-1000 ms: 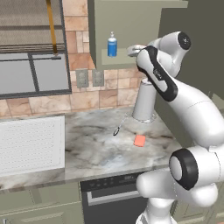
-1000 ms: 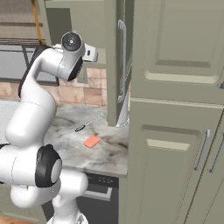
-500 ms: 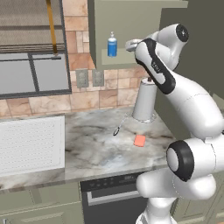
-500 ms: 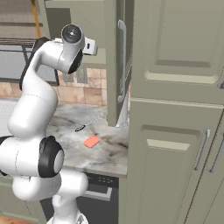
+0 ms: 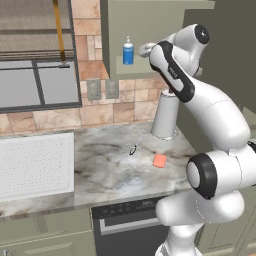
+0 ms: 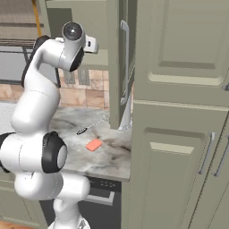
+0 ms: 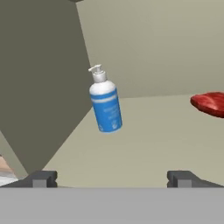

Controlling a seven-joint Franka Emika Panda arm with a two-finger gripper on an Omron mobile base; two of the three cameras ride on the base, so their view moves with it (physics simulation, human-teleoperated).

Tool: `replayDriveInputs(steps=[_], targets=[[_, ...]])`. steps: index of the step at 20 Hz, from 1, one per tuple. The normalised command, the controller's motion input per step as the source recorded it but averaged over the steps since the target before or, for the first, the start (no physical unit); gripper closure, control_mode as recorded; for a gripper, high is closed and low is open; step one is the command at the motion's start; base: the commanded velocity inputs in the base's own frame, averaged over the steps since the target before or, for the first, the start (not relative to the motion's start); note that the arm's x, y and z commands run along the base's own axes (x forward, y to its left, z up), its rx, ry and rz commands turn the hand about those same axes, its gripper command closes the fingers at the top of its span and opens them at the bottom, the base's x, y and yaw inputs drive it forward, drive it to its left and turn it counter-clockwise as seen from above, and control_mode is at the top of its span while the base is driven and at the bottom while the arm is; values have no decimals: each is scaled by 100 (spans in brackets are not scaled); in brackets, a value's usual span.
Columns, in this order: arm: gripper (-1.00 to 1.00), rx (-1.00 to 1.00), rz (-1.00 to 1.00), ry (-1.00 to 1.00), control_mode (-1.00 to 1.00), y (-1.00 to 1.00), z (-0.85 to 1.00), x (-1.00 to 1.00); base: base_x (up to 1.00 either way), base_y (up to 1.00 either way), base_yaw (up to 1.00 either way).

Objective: Pick the bar soap and soap dispenser from the cabinet and place them on the counter.

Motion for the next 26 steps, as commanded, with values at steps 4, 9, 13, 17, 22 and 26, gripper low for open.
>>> replayDriveInputs(steps=[4, 9, 13, 17, 22, 26], targets=[[-100, -2, 2, -1, -100, 10, 2, 18, 0, 0, 0], [-100, -2, 3, -3, -100, 5, 2, 14, 0, 0, 0], [-100, -2, 3, -4, -100, 11, 2, 12, 0, 0, 0], [-100, -2, 3, -3, -100, 11, 3, 13, 0, 0, 0], [-100, -2, 2, -1, -100, 4, 0, 17, 0, 0, 0], [-100, -1, 2, 0, -100, 0, 0, 25, 0, 0, 0]])
